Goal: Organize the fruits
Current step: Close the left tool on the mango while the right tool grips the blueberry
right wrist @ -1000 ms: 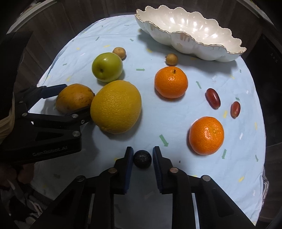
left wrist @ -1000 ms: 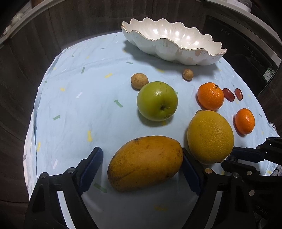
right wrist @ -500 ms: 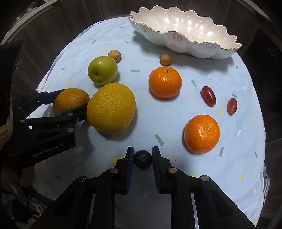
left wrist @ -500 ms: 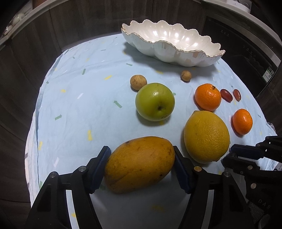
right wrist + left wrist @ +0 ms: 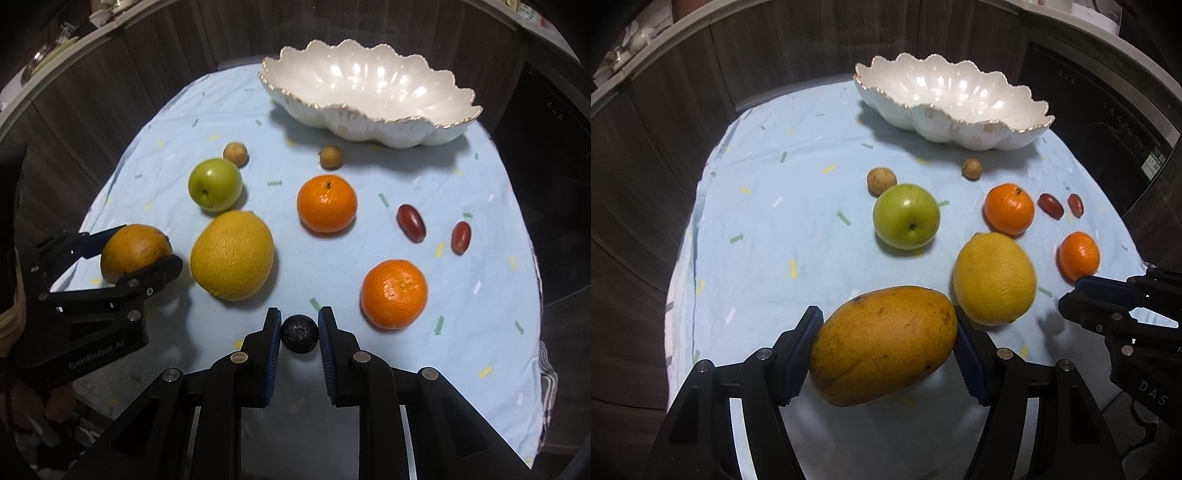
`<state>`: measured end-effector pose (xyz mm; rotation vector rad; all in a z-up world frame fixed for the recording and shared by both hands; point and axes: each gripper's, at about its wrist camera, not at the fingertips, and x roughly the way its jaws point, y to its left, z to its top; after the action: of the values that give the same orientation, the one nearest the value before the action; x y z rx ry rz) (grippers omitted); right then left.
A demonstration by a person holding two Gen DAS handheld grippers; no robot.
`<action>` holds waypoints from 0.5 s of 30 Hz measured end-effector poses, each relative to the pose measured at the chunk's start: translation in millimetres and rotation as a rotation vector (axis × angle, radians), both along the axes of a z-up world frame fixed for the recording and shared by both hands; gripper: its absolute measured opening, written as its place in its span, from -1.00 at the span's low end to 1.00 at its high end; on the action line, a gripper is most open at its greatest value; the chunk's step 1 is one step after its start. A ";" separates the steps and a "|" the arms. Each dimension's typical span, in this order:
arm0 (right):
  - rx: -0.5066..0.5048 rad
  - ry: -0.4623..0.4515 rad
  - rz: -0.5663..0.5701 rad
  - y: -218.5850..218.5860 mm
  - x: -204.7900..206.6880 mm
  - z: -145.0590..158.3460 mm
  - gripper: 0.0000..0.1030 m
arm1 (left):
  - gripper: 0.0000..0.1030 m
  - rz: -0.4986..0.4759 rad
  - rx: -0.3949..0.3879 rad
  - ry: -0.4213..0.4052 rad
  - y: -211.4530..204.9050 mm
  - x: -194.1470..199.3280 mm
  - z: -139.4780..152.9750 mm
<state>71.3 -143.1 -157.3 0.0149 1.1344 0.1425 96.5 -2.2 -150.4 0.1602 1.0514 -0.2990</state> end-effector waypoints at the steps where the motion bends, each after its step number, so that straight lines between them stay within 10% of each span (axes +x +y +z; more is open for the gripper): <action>1: 0.002 -0.006 -0.002 -0.4 -2.1 1.8 -0.57 | 0.31 0.003 0.001 -0.004 -1.2 -0.7 3.0; 15: 0.030 -0.097 -0.032 -19.8 1.5 36.7 -0.57 | 0.31 0.033 -0.001 -0.056 -18.5 -1.3 47.2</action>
<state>72.8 -162.8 -120.6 0.0523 1.0347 0.1302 95.2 -20.7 -103.2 0.1497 0.9975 -0.2642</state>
